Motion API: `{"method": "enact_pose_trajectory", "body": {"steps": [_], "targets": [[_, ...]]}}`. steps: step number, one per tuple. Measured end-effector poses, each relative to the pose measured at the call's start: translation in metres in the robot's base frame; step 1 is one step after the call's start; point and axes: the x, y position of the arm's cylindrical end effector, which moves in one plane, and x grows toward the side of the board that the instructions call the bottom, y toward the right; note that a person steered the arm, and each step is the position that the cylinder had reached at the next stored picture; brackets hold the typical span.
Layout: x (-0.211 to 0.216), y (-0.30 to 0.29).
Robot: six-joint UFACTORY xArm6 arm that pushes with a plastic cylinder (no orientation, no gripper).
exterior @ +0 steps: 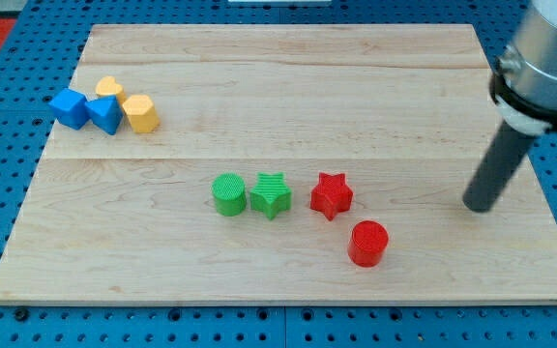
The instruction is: Put your hand vertically below the red circle
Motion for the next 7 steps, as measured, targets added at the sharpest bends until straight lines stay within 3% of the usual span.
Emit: {"method": "enact_pose_trajectory", "body": {"steps": [2, 7], "targets": [[0.09, -0.059], [0.09, -0.143]]}}
